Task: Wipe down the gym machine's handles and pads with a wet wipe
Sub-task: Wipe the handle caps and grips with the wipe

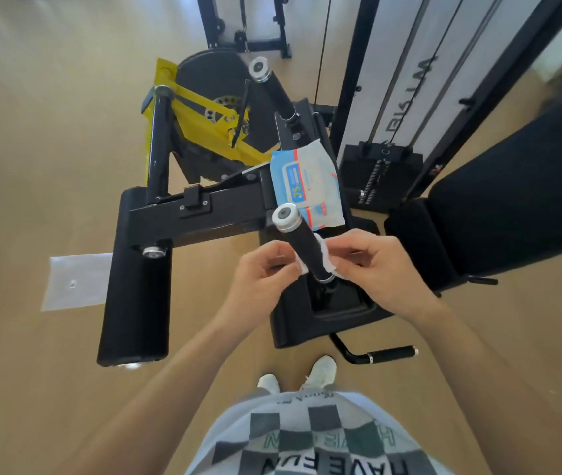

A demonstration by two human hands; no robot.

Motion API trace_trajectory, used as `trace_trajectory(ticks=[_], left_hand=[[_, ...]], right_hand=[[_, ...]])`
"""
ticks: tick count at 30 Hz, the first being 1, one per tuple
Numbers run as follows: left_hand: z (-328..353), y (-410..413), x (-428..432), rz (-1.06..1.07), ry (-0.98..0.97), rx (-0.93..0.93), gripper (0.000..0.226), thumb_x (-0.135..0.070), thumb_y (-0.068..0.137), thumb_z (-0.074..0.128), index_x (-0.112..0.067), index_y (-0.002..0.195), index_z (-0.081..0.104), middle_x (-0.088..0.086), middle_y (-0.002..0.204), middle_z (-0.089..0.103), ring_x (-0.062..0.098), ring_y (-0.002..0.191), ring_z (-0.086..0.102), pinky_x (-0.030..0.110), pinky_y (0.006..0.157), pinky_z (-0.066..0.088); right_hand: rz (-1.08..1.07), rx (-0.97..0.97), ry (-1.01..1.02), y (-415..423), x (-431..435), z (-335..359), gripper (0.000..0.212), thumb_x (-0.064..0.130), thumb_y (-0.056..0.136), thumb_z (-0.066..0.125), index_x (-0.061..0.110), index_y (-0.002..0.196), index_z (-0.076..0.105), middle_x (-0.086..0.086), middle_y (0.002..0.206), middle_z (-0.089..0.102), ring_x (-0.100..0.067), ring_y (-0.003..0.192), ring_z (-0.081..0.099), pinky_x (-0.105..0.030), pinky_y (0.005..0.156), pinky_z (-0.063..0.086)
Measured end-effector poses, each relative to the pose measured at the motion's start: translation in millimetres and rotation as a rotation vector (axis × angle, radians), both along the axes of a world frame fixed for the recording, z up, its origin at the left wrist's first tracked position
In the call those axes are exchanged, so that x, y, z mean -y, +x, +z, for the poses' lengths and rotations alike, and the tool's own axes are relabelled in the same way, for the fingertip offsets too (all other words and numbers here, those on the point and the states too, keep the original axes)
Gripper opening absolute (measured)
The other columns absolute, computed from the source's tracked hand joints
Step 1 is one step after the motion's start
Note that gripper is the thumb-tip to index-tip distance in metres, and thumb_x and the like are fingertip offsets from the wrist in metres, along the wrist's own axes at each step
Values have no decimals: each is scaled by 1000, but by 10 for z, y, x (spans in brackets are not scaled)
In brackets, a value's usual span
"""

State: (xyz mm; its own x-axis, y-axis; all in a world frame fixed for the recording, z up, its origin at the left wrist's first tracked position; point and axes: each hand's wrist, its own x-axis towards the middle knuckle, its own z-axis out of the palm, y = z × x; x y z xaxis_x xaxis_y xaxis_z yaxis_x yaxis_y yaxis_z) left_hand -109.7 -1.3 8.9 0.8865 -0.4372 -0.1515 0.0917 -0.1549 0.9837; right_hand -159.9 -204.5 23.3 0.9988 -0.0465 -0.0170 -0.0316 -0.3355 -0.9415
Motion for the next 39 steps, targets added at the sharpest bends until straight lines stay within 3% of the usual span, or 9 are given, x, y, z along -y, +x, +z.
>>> trace_trajectory(ticks=[4,7,13,22,26,30,33,36,39], left_hand=[[164,69,-31,88,-291,-103,19,3,102,54,-3,114,68,13,116,74,30,113,70,45,99,57],[208,117,-31,144,-432,-107,23,1,103,52,-1,122,65,17,125,70,37,120,66,47,101,55],[-42,-131,66,30,-296,-283,26,-10,107,49,-9,122,70,9,119,74,28,118,68,45,104,55],[200,32,16,156,-459,-128,30,-10,108,47,-7,133,65,8,130,70,26,123,66,43,102,55],[98,-57,38,73,-333,-138,30,-10,108,46,-7,130,67,6,123,73,24,117,69,44,103,55],[-36,-159,-18,-28,-154,-148,31,-10,107,50,-20,128,70,-6,121,74,15,117,68,42,106,53],[-64,-210,-107,159,-47,-55,23,-11,100,62,-25,114,71,-11,107,73,15,104,69,39,95,59],[10,-292,-181,206,-80,-14,5,-13,96,69,-17,98,69,-2,93,71,17,90,69,33,80,60],[114,-361,-167,123,-201,-82,7,-17,97,68,-10,100,69,2,97,75,17,95,72,29,81,60]], right_hand=[[-141,102,101,46,-254,242,25,1,89,74,6,114,75,-1,108,76,-11,102,72,-28,92,58],[-177,210,74,52,-441,383,24,4,91,74,8,115,73,1,109,76,-11,105,72,-25,89,58],[-365,76,-159,-236,-434,-19,12,6,89,76,10,101,76,4,94,76,-10,91,72,-40,85,61],[-337,208,-215,64,-589,364,33,18,85,82,14,114,68,5,105,72,-4,94,69,-21,82,59],[-269,153,-270,6,-494,213,48,18,84,82,18,129,66,9,101,64,-5,89,64,-23,81,58],[-274,66,-382,-121,-392,-21,31,26,81,85,18,109,73,11,103,61,-4,95,62,-25,79,58],[-343,46,-386,-119,-423,-5,32,28,77,89,23,98,65,9,103,63,-4,90,63,-19,75,57],[-362,5,-353,-91,-528,71,38,32,77,89,27,100,59,9,105,68,-1,90,64,-7,72,52],[-355,56,-326,-71,-604,169,40,29,78,88,24,106,59,8,115,68,2,94,64,-3,72,49]])
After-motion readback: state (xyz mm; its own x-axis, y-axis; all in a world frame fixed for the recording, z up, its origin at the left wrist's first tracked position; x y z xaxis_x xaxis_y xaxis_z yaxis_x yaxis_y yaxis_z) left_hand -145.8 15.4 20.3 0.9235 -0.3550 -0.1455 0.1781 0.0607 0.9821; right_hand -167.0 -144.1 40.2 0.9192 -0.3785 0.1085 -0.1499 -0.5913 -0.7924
